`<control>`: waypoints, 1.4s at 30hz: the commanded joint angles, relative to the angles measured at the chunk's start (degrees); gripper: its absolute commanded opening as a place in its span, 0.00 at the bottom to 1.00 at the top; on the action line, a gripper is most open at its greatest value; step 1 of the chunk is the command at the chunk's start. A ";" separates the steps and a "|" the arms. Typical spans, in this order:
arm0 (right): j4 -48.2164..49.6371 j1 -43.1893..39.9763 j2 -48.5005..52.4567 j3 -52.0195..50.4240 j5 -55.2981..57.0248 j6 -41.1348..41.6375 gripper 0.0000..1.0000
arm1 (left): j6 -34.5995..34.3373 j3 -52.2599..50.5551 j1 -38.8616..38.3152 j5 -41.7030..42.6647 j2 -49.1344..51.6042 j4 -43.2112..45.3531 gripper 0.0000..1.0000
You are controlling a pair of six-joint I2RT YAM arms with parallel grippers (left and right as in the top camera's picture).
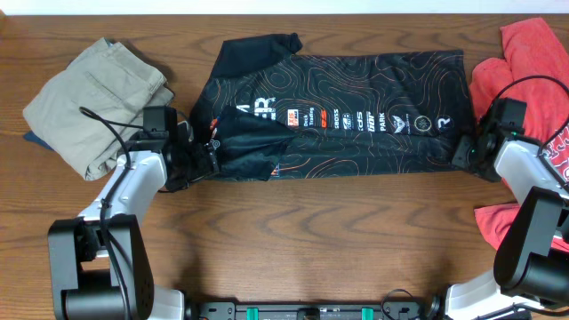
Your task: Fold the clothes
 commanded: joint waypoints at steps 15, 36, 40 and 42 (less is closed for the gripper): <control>6.32 -0.63 0.11 -5.22 0.07 0.17 0.30 | -1.57 -1.38 0.09 -4.37 0.76 3.26 0.64; -1.07 -0.52 -0.35 3.41 -3.08 0.17 0.43 | -1.60 -1.40 0.09 -4.35 0.76 1.81 0.54; -0.04 -0.52 3.19 3.41 -3.10 0.17 0.44 | -1.60 -1.40 0.09 -4.35 0.76 1.60 0.54; 0.24 -0.52 4.61 3.41 -3.10 0.17 0.44 | -1.60 -1.40 0.09 -4.35 0.76 1.44 0.54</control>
